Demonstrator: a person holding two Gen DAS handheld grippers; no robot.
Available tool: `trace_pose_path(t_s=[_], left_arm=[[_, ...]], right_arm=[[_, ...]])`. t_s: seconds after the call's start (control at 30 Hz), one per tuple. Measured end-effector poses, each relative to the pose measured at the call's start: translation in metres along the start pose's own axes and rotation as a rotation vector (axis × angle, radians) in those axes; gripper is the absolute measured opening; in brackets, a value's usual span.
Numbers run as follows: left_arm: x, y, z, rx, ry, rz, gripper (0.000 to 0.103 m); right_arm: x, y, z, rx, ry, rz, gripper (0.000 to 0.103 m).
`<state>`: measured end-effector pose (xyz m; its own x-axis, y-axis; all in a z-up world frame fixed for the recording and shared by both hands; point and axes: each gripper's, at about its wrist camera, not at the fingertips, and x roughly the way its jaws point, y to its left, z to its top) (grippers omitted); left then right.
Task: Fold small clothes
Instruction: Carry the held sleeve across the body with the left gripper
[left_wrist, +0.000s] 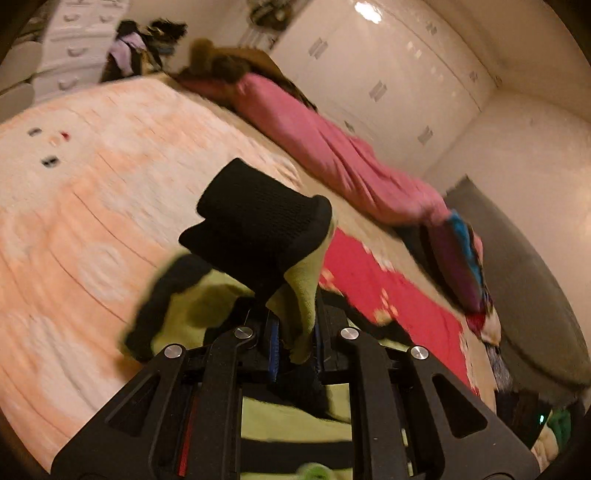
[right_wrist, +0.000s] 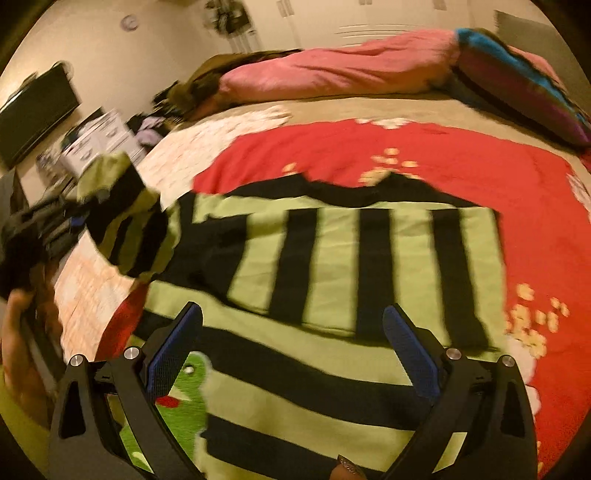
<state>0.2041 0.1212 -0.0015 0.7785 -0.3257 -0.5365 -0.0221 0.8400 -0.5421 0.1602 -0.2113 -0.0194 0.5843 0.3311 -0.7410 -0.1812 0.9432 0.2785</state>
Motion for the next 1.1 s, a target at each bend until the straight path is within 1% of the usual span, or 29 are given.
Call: trace_pose_path(t_s=[0.07, 0.1, 0.2, 0.23, 0.27, 0.33, 0.37, 0.4, 0.43, 0.47, 0.5, 0.53, 0.57, 0.6, 0.63, 0.67, 0.7, 0.73, 0.77, 0.83, 0.9, 1.0, 1.03, 1.07, 1.1], left_arm=[[0.014, -0.021, -0.015, 0.02, 0.05, -0.022, 0.007], [0.021, -0.036, -0.023, 0.042, 0.075, -0.025, 0.007], [0.039, -0.057, -0.039, 0.061, 0.138, -0.02, 0.007], [0.048, -0.063, -0.05, 0.048, 0.172, -0.006, 0.011], [0.055, -0.065, -0.056, 0.035, 0.199, 0.0, 0.018], [0.068, -0.068, -0.074, 0.027, 0.244, 0.022, 0.023], [0.074, -0.068, -0.082, 0.031, 0.264, 0.03, 0.028], [0.079, -0.066, -0.09, 0.035, 0.287, 0.029, 0.034], [0.08, -0.062, -0.094, 0.034, 0.296, 0.025, 0.045], [0.079, -0.059, -0.098, 0.029, 0.302, 0.013, 0.05], [0.076, -0.056, -0.099, 0.023, 0.301, -0.005, 0.052], [0.075, -0.056, -0.098, 0.019, 0.299, -0.017, 0.058], [0.071, -0.056, -0.096, 0.021, 0.286, -0.03, 0.062], [0.065, -0.058, -0.095, 0.035, 0.266, -0.04, 0.063], [0.055, -0.061, -0.091, 0.069, 0.229, -0.027, 0.064], [0.038, -0.067, -0.087, 0.144, 0.143, 0.043, 0.066], [0.03, -0.069, -0.086, 0.18, 0.101, 0.08, 0.07], [0.018, -0.07, -0.082, 0.229, 0.03, 0.154, 0.074], [0.01, -0.067, -0.079, 0.249, -0.02, 0.21, 0.074], [0.003, -0.056, -0.069, 0.238, -0.069, 0.288, 0.074], [0.0, -0.043, -0.063, 0.209, -0.088, 0.339, 0.074], [-0.001, -0.021, -0.06, 0.176, -0.103, 0.391, 0.074], [0.002, -0.016, -0.062, 0.182, -0.097, 0.413, 0.074], [0.008, -0.01, -0.064, 0.174, -0.065, 0.434, 0.074], [0.012, -0.009, -0.064, 0.163, -0.049, 0.431, 0.074]], right_arm=[[-0.008, -0.015, 0.0, 0.033, -0.016, -0.023, 0.097], [-0.012, -0.024, 0.001, 0.051, -0.025, -0.033, 0.097], [-0.023, -0.048, 0.002, 0.107, -0.048, -0.075, 0.097], [-0.026, -0.057, 0.002, 0.132, -0.054, -0.086, 0.097], [-0.028, -0.062, 0.002, 0.149, -0.056, -0.095, 0.097], [-0.03, -0.077, 0.001, 0.197, -0.053, -0.123, 0.098], [-0.031, -0.08, -0.001, 0.213, -0.05, -0.125, 0.098], [-0.031, -0.083, -0.001, 0.224, -0.046, -0.122, 0.098], [-0.032, -0.084, -0.002, 0.229, -0.044, -0.115, 0.098], [-0.031, -0.082, -0.003, 0.224, -0.044, -0.113, 0.098], [-0.031, -0.081, -0.003, 0.217, -0.045, -0.11, 0.098], [-0.03, -0.077, -0.003, 0.208, -0.046, -0.102, 0.098], [-0.03, -0.074, -0.003, 0.205, -0.044, -0.095, 0.098], [-0.028, -0.069, -0.003, 0.202, -0.038, -0.082, 0.098], [-0.026, -0.065, -0.002, 0.197, -0.032, -0.062, 0.098], [-0.025, -0.061, 0.0, 0.192, -0.029, -0.045, 0.098], [-0.022, -0.055, 0.0, 0.187, -0.023, -0.016, 0.098], [-0.019, -0.051, 0.0, 0.188, -0.014, 0.01, 0.098], [-0.011, -0.045, -0.001, 0.199, 0.016, 0.055, 0.098], [0.002, -0.034, -0.003, 0.211, 0.053, 0.099, 0.098], [0.018, -0.023, -0.004, 0.212, 0.09, 0.123, 0.098], [0.039, -0.009, -0.003, 0.216, 0.129, 0.154, 0.098], [0.047, -0.004, -0.003, 0.218, 0.135, 0.164, 0.098], [0.052, -0.001, -0.002, 0.217, 0.137, 0.168, 0.098], [0.057, 0.001, -0.001, 0.217, 0.137, 0.171, 0.098]])
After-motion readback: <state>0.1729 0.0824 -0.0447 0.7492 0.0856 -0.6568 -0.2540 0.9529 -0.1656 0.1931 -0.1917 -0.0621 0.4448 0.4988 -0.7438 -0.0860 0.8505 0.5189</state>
